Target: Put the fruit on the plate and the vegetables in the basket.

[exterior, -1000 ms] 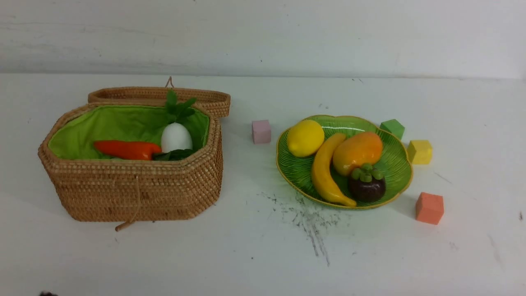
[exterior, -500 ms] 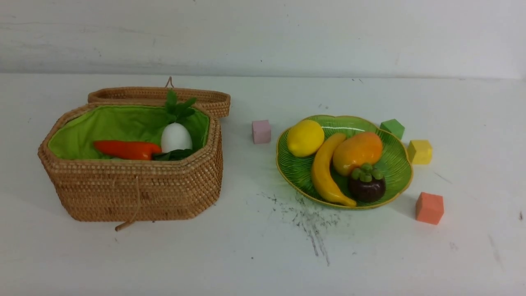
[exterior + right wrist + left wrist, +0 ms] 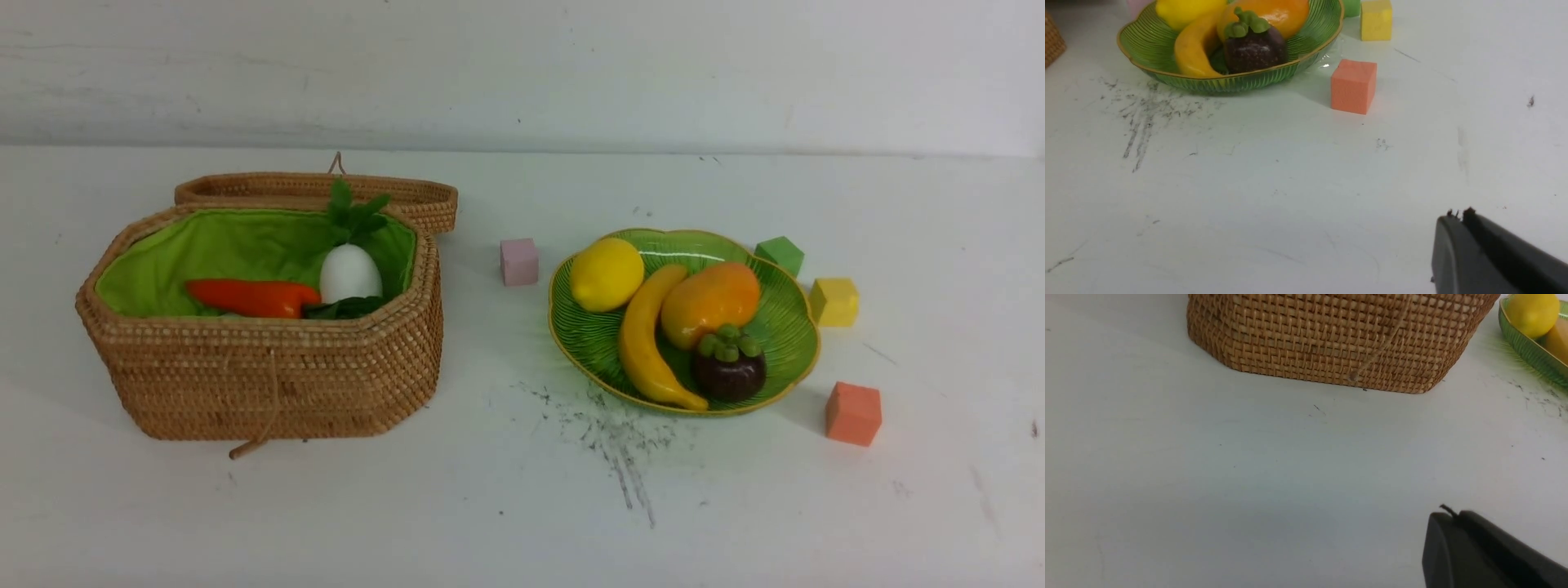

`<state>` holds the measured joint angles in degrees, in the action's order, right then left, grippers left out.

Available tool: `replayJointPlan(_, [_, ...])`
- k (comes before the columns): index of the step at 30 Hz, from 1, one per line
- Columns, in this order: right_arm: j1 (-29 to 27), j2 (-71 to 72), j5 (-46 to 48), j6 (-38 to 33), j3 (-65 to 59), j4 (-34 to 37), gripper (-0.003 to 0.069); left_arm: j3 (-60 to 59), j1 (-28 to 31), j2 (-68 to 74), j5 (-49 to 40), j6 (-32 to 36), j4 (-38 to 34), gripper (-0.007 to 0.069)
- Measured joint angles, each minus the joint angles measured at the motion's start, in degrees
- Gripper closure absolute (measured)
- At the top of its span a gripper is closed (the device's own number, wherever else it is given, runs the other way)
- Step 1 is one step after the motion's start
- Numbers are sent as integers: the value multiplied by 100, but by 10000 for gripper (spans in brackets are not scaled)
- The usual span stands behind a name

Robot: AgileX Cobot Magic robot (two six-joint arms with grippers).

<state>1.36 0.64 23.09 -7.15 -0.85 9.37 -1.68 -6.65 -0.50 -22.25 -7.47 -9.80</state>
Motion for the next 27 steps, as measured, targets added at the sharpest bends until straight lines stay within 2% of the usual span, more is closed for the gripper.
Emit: replayJointPlan(27, [0, 0, 0, 0, 0, 0, 601, 0, 0, 0, -4, 0, 0, 634])
